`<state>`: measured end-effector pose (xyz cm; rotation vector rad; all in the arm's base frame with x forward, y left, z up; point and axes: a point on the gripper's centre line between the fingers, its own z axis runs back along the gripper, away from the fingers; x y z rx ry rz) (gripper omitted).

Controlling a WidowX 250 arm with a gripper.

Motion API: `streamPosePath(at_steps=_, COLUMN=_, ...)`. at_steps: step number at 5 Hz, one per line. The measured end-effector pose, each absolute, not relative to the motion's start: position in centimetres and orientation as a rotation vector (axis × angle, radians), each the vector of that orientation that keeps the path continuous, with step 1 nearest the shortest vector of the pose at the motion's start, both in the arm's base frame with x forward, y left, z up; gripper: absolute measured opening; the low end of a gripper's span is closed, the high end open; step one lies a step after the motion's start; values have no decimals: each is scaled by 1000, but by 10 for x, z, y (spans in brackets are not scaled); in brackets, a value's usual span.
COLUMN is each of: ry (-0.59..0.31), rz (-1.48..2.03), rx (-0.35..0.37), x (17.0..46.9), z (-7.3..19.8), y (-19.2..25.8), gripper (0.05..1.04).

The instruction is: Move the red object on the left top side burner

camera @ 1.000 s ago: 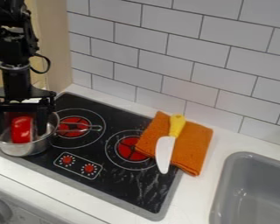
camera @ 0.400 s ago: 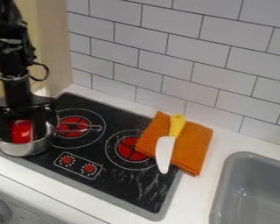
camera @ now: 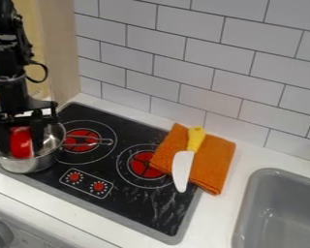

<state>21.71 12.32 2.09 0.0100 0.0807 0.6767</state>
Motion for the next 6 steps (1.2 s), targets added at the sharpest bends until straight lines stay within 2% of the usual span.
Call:
streamPosePath(at_steps=1, ry=70, rz=673, rx=13, x=215, z=37, y=122, gripper=540)
streamPosePath(at_steps=2, ry=6, rz=654, rx=22, x=225, z=65, y=118, gripper=540)
streamPosePath(at_steps=3, ry=-72, rz=564, rx=29, x=253, z=75, y=95, gripper=540)
streamPosePath(at_steps=4, ry=-80, rz=528, rx=27, x=286, z=72, y=87, gripper=540)
streamPosePath(at_steps=5, ry=-52, rz=409, rx=13, x=315, z=64, y=86, gripper=540)
streamPosePath(at_steps=6, ry=28, rz=235, rx=-19, x=335, z=40, y=87, gripper=540)
